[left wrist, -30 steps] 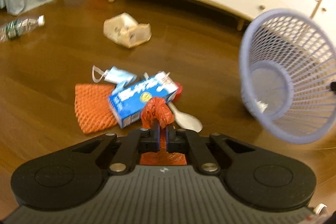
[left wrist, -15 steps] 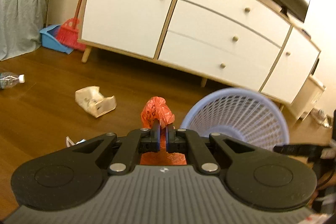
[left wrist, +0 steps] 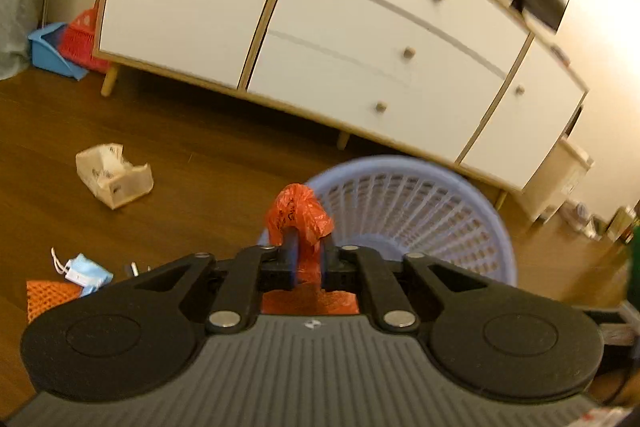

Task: Collect trash
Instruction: 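Lift the red bag and drop it into the basket, then grasp the blue milk carton with the left tool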

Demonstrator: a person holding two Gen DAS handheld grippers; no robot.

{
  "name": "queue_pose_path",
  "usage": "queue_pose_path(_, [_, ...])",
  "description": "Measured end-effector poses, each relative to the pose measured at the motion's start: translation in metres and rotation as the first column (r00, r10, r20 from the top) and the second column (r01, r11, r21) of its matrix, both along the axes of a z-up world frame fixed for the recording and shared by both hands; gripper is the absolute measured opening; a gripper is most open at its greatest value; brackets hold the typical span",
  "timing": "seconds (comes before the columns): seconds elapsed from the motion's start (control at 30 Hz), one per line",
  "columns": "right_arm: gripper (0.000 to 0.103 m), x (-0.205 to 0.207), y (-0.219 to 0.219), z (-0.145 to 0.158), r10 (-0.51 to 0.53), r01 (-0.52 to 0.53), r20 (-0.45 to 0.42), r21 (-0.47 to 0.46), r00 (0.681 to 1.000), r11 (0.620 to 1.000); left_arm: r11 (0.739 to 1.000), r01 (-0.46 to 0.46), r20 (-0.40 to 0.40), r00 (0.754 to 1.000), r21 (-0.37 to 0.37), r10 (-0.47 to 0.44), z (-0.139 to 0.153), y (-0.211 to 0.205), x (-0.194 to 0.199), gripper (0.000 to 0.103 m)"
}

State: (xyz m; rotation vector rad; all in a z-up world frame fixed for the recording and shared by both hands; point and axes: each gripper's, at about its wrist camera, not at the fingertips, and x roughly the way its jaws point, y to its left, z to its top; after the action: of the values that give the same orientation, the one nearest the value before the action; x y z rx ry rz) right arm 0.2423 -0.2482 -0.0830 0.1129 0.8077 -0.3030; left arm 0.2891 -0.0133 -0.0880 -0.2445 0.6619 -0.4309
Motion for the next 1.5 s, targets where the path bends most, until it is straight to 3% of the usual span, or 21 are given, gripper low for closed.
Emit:
queue_pose_path(0.13, [0.008,0.001,0.000,0.000,-0.005,0.005,0.000,0.003,1.000,1.000,0.999,0.014,-0.023,1.000,0.029,-0.013,-0.011,-0.002,-0.002,0.023])
queue_pose_path(0.77, [0.008,0.000,0.004,-0.002,-0.032,0.032,0.001,0.002,1.000,1.000,0.995,-0.075,-0.088,0.993,0.066,0.080,-0.033,0.045,-0.004,0.023])
queue_pose_path(1.5, [0.008,-0.002,0.007,-0.002,-0.040,0.040,0.008,-0.003,0.999,0.999,0.970,-0.132,-0.141,0.976,0.206,0.163,-0.072,0.094,-0.012,0.033])
